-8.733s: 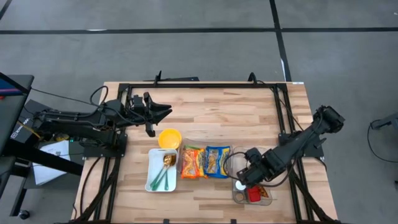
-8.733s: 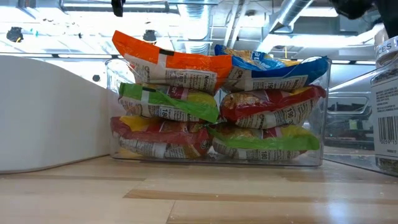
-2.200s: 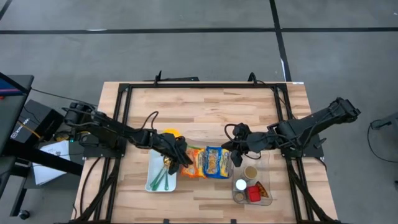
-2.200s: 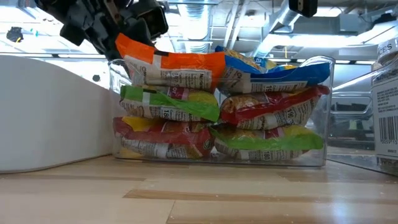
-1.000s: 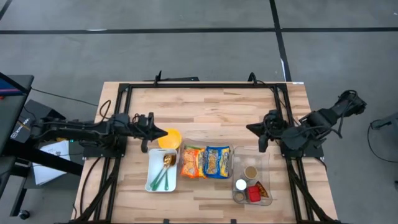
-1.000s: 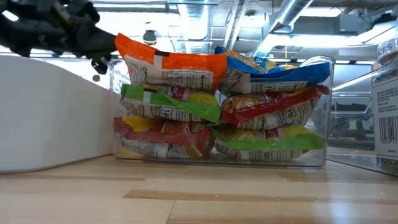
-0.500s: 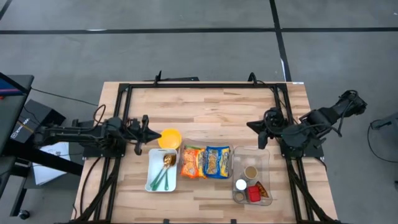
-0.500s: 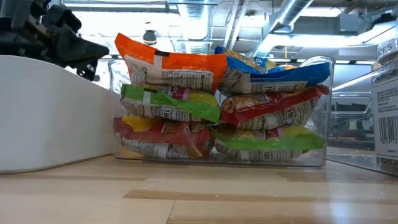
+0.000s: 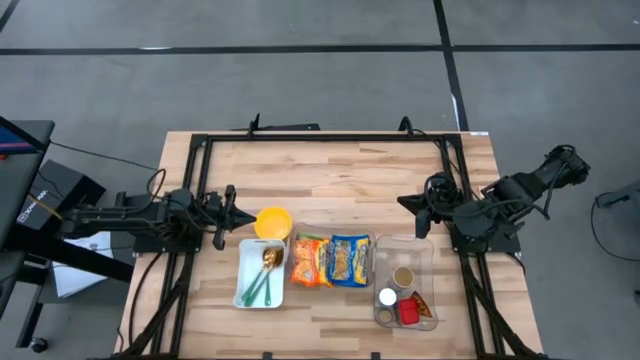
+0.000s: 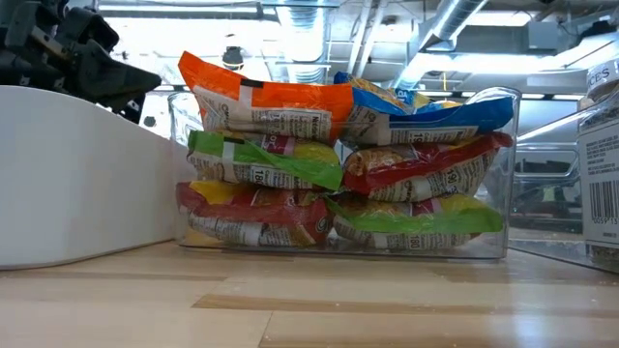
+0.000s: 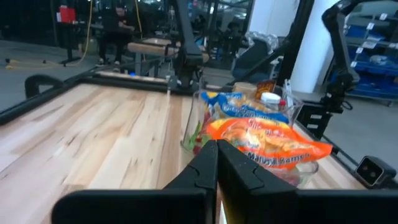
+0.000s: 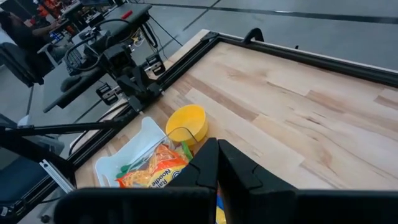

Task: Pick & Place Food Item
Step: Return to Home Position

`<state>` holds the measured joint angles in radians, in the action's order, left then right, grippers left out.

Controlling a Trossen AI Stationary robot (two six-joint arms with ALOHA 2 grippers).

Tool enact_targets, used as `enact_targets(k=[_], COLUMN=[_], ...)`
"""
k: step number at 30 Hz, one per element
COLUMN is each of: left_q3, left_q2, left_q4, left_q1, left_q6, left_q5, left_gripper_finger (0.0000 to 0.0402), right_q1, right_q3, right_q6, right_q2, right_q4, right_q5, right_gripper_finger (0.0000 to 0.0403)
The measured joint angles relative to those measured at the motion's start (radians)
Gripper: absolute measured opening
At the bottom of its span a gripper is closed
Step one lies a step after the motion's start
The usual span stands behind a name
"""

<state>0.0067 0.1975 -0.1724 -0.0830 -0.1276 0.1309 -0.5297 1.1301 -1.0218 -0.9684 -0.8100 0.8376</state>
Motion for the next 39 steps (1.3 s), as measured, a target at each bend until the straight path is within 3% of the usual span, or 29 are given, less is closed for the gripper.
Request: enact_targets(k=[13,17,24,33,39], left_q3=[0.0,0.0,0.0,0.0,0.0], left_q2=[-0.18,-0.18,-0.139,-0.075,-0.044], left_q4=[0.133,0.148,0.144,0.103,0.1], left_q1=[0.057,0.081,0.085,0.085,0.085], left_q6=[0.019,0.019,-0.09,-0.088,-0.087], left_q5=[-0.023,-0.092,-0.095,-0.09,-0.091], left_gripper_finger=[0.0,0.0,0.0,0.0,0.0], right_q1=[0.0,0.0,0.0,0.058,0.156], right_q3=[0.0,0.0,0.0,0.0,-0.001], right_q6=[-0.03,-0.029,0.004,0.337,0.597], right_q2=[0.0,0.0,0.0,0.0,0.024], right_q4=[-0.018,-0.021,-0.015,0.1,0.134], right_q5=[-0.028,-0.033,-0.064,-0.122,-0.322], right_gripper_finger=[0.0,0.0,0.0,0.0,0.0])
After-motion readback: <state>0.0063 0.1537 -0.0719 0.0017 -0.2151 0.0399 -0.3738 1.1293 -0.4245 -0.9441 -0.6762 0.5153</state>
